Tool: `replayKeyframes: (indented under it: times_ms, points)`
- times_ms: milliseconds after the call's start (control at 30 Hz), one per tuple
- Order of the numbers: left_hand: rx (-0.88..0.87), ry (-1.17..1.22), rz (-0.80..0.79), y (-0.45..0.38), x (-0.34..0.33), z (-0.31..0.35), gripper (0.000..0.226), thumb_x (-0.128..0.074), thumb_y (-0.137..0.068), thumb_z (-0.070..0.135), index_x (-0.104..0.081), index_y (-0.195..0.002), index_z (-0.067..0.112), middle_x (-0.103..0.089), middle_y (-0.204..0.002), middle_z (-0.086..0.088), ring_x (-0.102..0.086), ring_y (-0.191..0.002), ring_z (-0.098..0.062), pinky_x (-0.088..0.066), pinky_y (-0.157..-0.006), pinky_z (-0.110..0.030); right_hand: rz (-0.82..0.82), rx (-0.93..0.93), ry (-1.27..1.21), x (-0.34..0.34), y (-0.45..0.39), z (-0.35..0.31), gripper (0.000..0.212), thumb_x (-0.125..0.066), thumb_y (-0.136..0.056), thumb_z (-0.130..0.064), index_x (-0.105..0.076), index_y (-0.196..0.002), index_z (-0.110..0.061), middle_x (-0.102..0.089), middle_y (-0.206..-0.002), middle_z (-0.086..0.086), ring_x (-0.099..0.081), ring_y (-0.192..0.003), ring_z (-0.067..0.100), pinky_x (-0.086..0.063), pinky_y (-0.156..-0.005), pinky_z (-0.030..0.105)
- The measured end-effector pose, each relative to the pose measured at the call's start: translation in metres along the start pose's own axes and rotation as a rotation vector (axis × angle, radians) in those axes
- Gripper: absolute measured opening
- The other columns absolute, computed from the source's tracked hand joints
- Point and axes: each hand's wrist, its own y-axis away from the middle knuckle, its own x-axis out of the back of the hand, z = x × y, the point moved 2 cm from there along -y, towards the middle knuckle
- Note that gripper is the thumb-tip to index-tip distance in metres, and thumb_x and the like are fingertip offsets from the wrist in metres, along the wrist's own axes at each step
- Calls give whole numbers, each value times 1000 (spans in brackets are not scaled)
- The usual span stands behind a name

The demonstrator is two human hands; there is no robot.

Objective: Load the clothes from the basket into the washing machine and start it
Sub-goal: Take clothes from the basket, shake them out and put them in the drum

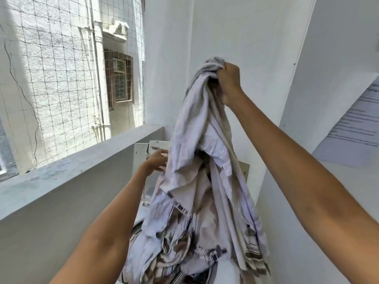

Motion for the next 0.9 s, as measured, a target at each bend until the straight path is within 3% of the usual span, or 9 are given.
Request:
replayKeyframes:
  times_ms: [133, 167, 267, 400, 500, 600, 733, 833, 900]
  points:
    - [-117, -132, 67, 5, 3, 22, 29, -40, -97, -1, -54, -122, 1, -60, -122, -9, -58, -107, -20, -45, -72, -13, -70, 30, 432, -16, 7, 28, 30, -49, -81, -20, -71, -100, -11, -72, -96, 7, -66, -95, 23, -55, -83, 37]
    - [-162, 109, 110, 12, 2, 31, 30, -46, -97, 6, -52, -126, 1, -57, -128, -13, -57, -107, -23, -45, -70, -12, -100, -20, 520, -17, 15, 42, 32, -48, -80, -17, -69, -103, -8, -71, -100, 11, -65, -98, 26, -53, -81, 33]
    - [-249, 477, -125, 19, 3, 40, 52, -48, -85, 53, -50, -126, 22, -61, -116, -2, -58, -94, -14, -46, -77, -25, -171, -117, 700, -18, 31, 92, 36, -47, -78, -21, -66, -100, 0, -67, -103, 20, -63, -98, 31, -41, -70, 27]
    - [-321, 43, -374, 34, -25, 51, 62, -67, -77, 45, -45, -131, 23, -61, -111, 4, -60, -97, -10, -48, -76, -26, -211, -240, 636, -18, 52, 135, 25, -49, -87, -12, -66, -99, 2, -61, -90, 13, -56, -88, 21, -39, -69, 28]
    - [-390, 28, -169, 27, -46, 43, 36, -74, -81, 25, -62, -112, 12, -64, -104, -4, -59, -97, -16, -46, -82, -29, -385, -187, 551, -12, 69, 131, 25, -53, -90, -7, -62, -112, 1, -59, -97, 6, -54, -93, 17, -45, -69, 20]
    - [-401, 268, 22, 27, -58, 38, 5, -68, -85, 14, -64, -87, 11, -62, -89, -10, -57, -87, -18, -45, -78, -33, -678, -178, 375, 6, 93, 144, 61, -66, -85, -4, -36, -138, -8, -56, -117, 3, -56, -107, 13, -48, -86, 14]
    - [-372, 464, 62, 28, -56, 47, 13, -67, -86, 13, -65, -97, 5, -66, -92, -13, -60, -90, -22, -49, -81, -35, -683, -281, 740, 46, 128, 205, 117, -77, -60, -60, -10, -149, -25, -29, -149, 2, -33, -137, 24, -35, -111, 43]
    - [-362, 510, 75, 27, -49, 53, 19, -66, -87, 18, -66, -102, 6, -67, -98, -16, -63, -94, -26, -51, -89, -41, -820, -490, 747, 64, 170, 238, 110, -73, -67, -49, -10, -148, -10, -30, -147, 6, -35, -136, 26, -33, -109, 35]
    - [-355, 524, 86, 29, -47, 52, 17, -66, -87, 18, -65, -100, 7, -67, -97, -15, -63, -93, -26, -51, -89, -41, -800, -556, 660, 70, 184, 248, 91, -75, -67, -45, -36, -141, -9, -49, -129, 4, -50, -122, 24, -42, -99, 31]
